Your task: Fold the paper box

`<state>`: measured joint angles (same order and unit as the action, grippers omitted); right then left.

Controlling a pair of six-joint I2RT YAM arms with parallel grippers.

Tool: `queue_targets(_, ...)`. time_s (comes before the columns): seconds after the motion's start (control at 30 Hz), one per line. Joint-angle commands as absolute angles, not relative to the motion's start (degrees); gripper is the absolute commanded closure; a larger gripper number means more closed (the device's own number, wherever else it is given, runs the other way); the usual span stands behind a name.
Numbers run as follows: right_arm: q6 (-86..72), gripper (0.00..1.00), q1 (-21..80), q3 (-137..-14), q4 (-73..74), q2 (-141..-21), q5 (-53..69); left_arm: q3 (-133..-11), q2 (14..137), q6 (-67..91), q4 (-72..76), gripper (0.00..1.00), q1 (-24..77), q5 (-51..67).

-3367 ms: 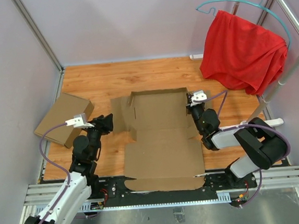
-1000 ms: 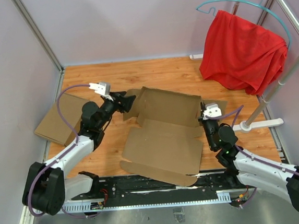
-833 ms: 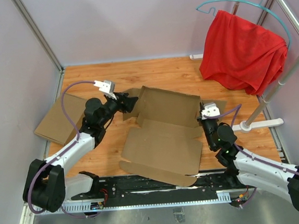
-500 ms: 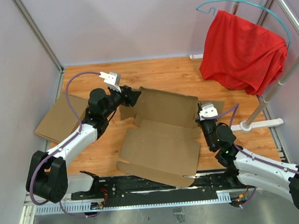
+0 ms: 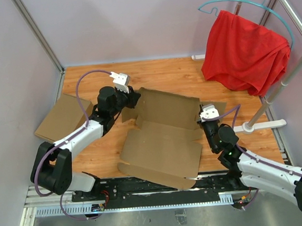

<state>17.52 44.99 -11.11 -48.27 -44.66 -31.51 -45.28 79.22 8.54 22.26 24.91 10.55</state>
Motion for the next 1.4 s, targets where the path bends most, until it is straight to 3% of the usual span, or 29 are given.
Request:
queue_targets(0.0,17.3,0.98,46.3,-14.3,-43.4,-43.4,-32.2,-47.5,79.8,6.7,22.7,0.91,25.4,9.3)
queue_targets(0.03,17.0,0.97,46.3,-14.8,-42.2,-43.2,-32.3,-47.3,79.8,6.8,23.0,0.98,25.4,9.3)
queue_targets(0.1,15.7,0.9,46.2,-16.0,-38.9,-42.4,-32.6,-46.1,79.2,7.0,24.2,1.0,25.6,9.0)
queue_targets(0.23,10.6,0.55,46.2,-21.4,-24.3,-39.7,-32.8,-41.1,76.8,7.3,29.5,1.0,25.9,7.2)
queue_targets(0.47,0.7,0.22,46.3,-33.4,-0.1,-35.8,-31.8,-27.3,71.2,7.9,46.1,1.0,27.0,4.3)
queue_targets(0.67,1.9,0.26,46.2,-43.1,9.9,-38.4,-18.4,-19.2,67.2,6.6,55.2,1.0,28.7,2.4)
queue_targets(0.97,9.9,0.33,46.3,-62.4,21.5,-55.0,-6.9,-14.7,60.4,4.0,59.8,1.0,29.4,0.2)
queue_targets(1.2,12.8,0.31,46.3,-75.3,32.7,-65.5,-1.8,-12.1,56.6,1.7,63.1,1.0,29.4,-1.7)
queue_targets(1.37,13.0,0.27,46.4,-78.5,32.3,-67.9,2.1,-6.8,60.5,2.2,81.0,1.0,29.4,-2.8)
